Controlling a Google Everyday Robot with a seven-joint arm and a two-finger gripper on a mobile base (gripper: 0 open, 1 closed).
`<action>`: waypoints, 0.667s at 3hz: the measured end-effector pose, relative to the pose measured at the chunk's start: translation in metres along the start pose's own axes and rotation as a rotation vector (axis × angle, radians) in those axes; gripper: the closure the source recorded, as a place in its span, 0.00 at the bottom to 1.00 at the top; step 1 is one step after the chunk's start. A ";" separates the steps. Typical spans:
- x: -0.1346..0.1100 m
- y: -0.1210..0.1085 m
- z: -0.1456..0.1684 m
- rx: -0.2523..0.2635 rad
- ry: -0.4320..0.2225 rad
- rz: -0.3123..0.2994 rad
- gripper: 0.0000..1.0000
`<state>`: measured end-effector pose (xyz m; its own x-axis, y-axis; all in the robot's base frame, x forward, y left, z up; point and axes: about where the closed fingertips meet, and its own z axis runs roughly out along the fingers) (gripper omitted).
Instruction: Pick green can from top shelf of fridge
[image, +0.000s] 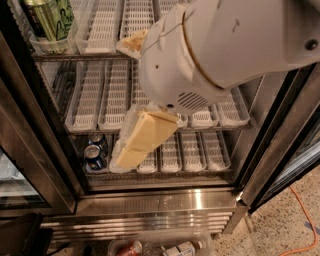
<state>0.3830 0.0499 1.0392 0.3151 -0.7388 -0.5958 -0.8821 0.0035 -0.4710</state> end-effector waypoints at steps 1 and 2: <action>0.000 0.000 0.000 0.000 0.000 0.000 0.00; -0.002 -0.003 0.019 0.033 -0.044 0.033 0.00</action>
Offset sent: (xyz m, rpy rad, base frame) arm 0.0657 0.0480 -0.0737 0.3000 0.0625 -0.1193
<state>0.3919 0.0642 1.0299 0.3018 -0.7077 -0.6389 -0.8804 0.0503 -0.4716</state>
